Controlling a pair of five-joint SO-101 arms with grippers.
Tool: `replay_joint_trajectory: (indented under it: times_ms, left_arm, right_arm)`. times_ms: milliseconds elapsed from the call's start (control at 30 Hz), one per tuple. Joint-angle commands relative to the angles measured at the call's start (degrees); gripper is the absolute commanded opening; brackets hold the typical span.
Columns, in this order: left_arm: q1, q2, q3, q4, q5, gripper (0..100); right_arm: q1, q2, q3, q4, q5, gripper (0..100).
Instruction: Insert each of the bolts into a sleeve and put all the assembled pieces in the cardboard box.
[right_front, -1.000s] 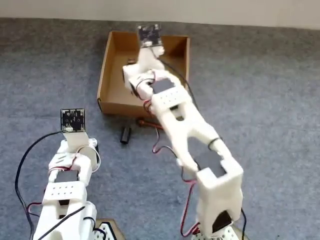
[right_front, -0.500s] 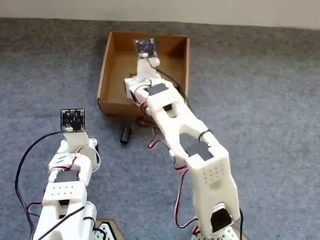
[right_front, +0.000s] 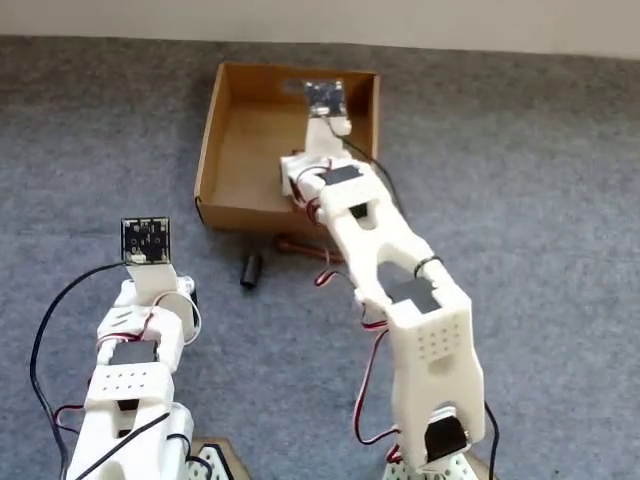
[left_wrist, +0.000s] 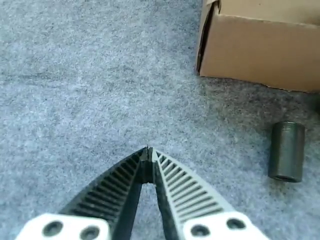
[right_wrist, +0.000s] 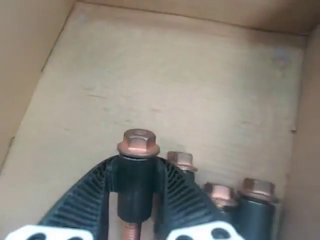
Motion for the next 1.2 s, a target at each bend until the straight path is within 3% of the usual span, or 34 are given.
replay_joint_trajectory:
  times_ms: [0, 367, 900, 1067, 1167]
  left_arm:
    - [-0.13, 0.22, -0.13, -1.05, -0.35, 3]
    - [-0.13, 0.22, -0.13, -1.05, -0.35, 3]
    - [-0.13, 0.22, -0.13, -1.05, -0.35, 3]
    - [-0.13, 0.22, -0.13, -1.05, -0.35, 3]
    - [-0.13, 0.22, -0.13, -1.05, -0.35, 3]
  right_arm:
    - [2.24, -1.71, -0.84, 0.04, 0.00, 0.6]
    - [-1.71, -11.47, -0.31, 1.63, 0.00, 0.6]
    - [-3.03, -2.42, -0.84, 5.32, -1.76, 1.1]
    - [-2.86, -2.42, -0.92, 9.63, -9.23, 17.3]
    - [-2.86, -2.59, -0.92, 9.71, -9.41, 15.7]
